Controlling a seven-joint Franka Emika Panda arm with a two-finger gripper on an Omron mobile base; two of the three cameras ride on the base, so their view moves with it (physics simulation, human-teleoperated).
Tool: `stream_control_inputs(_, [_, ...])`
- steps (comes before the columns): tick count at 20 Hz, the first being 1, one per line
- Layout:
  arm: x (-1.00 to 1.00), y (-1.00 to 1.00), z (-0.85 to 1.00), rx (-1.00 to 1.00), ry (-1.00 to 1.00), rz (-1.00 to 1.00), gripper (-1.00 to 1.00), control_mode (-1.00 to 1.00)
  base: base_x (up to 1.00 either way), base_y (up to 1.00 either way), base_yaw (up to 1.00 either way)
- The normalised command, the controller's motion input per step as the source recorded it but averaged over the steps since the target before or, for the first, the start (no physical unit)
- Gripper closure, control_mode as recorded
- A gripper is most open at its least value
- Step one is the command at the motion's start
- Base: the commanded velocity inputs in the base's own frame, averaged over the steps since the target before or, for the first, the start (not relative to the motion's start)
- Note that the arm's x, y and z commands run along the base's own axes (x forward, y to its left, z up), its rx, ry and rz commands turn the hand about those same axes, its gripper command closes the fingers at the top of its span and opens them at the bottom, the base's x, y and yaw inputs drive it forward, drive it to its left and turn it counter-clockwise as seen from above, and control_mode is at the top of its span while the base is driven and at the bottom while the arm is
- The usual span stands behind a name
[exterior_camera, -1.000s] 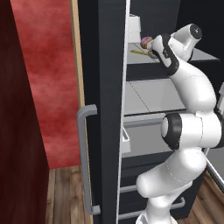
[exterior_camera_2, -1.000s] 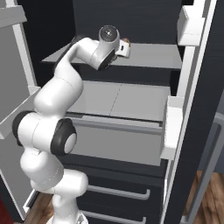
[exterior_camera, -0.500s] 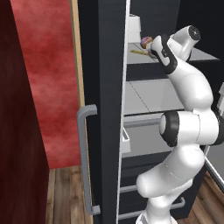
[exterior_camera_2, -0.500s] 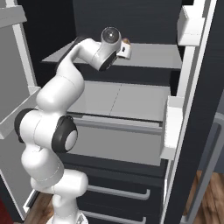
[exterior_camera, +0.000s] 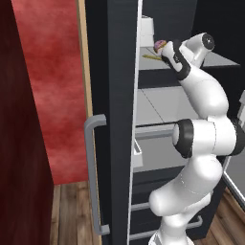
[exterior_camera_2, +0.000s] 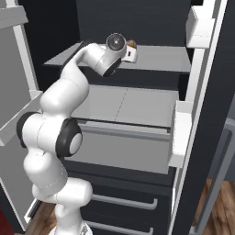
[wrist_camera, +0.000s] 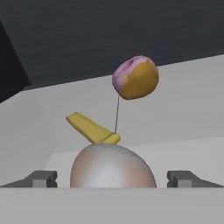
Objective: Pick the egg and butter from the fridge and place them by the bowl for mixing.
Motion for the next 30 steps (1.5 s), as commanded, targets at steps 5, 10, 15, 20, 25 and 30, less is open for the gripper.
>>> stream_control_inputs(5, [0.06,0.01,-0.07,0.00,-0.01,0.00,-1.00,-1.00,0.00,0.00,0.00])
stream_control_inputs(10, [0.03,0.00,-0.13,0.00,0.00,0.00,-1.00,-1.00,0.00,0.00,0.00])
stream_control_inputs(15, [0.09,0.06,-0.14,-0.01,-0.01,0.00,1.00,-1.00,0.00,0.00,0.00])
stream_control_inputs(20, [-0.02,0.01,-0.17,0.00,-0.01,0.03,1.00,-1.00,0.00,0.00,0.00])
stream_control_inputs(25, [-0.28,-0.03,-0.07,0.00,-0.15,0.09,1.00,-1.00,0.00,0.00,0.00])
stream_control_inputs(30, [-0.70,-0.03,0.06,-0.02,-0.15,0.05,1.00,-1.00,0.00,0.00,0.00])
